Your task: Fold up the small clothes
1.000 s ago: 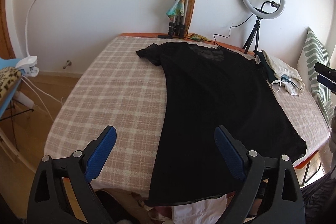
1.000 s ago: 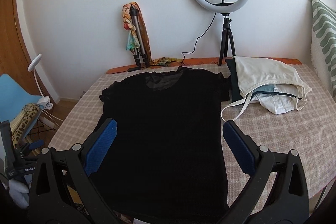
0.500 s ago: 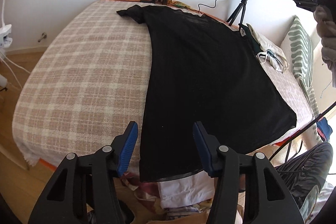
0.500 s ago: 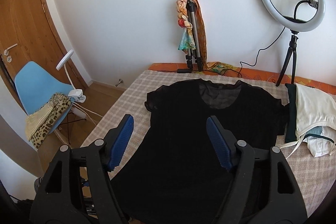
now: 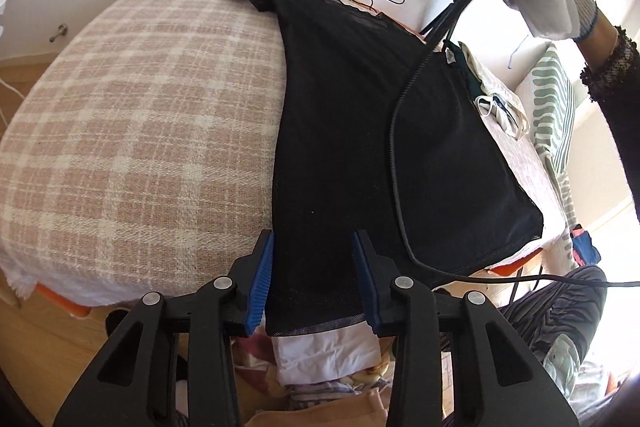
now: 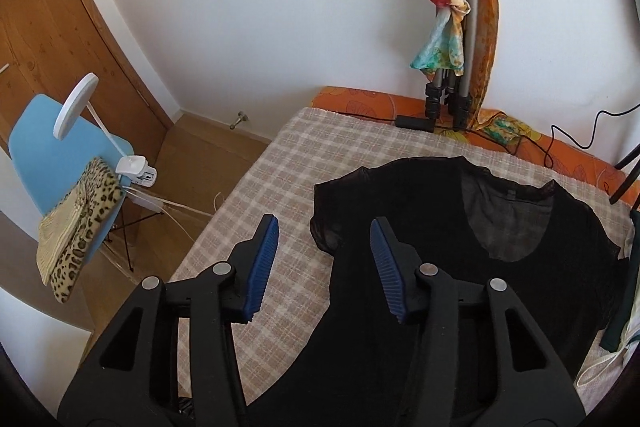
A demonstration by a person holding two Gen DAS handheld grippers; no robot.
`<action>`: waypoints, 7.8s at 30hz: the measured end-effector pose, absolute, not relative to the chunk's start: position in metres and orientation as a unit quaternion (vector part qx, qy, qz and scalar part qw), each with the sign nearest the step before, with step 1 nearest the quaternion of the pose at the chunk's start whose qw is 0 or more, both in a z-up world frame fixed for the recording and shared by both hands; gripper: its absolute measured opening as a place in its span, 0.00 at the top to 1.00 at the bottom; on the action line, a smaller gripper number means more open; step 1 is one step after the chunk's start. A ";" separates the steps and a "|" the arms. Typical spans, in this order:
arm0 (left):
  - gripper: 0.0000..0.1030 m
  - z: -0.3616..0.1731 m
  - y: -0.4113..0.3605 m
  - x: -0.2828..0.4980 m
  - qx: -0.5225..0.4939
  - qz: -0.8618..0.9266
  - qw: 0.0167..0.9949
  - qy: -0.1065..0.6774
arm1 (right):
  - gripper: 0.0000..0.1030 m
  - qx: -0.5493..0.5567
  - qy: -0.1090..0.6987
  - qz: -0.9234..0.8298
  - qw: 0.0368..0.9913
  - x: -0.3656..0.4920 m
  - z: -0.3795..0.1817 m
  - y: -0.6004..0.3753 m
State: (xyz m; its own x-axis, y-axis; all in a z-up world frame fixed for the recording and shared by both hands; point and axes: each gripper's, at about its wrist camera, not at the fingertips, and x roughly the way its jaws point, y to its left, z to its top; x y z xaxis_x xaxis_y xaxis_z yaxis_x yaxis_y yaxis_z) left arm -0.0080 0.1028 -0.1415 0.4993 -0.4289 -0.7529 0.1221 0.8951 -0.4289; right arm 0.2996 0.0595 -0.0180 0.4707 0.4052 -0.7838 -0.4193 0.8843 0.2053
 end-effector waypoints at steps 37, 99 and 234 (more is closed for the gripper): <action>0.97 -0.153 0.114 0.004 -0.237 -0.195 0.831 0.464 | 0.96 -0.127 0.536 0.185 0.814 0.409 -0.183 0.150; 0.36 -0.123 0.062 -0.012 -0.012 -0.081 0.912 0.403 | 0.43 0.115 0.447 0.153 0.874 0.136 -0.060 -0.200; 0.90 -0.095 -0.002 -0.047 -0.008 -0.244 0.884 0.399 | 0.65 0.087 0.502 0.230 0.829 0.020 -0.116 -0.182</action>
State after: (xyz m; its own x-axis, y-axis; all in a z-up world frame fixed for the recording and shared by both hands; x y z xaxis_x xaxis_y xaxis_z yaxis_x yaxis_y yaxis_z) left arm -0.0465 -0.0015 -0.0953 0.5618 -0.4381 -0.7017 0.4257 0.8804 -0.2089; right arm 0.0198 -0.1816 -0.1158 0.3895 0.4682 -0.7931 -0.2938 0.8793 0.3748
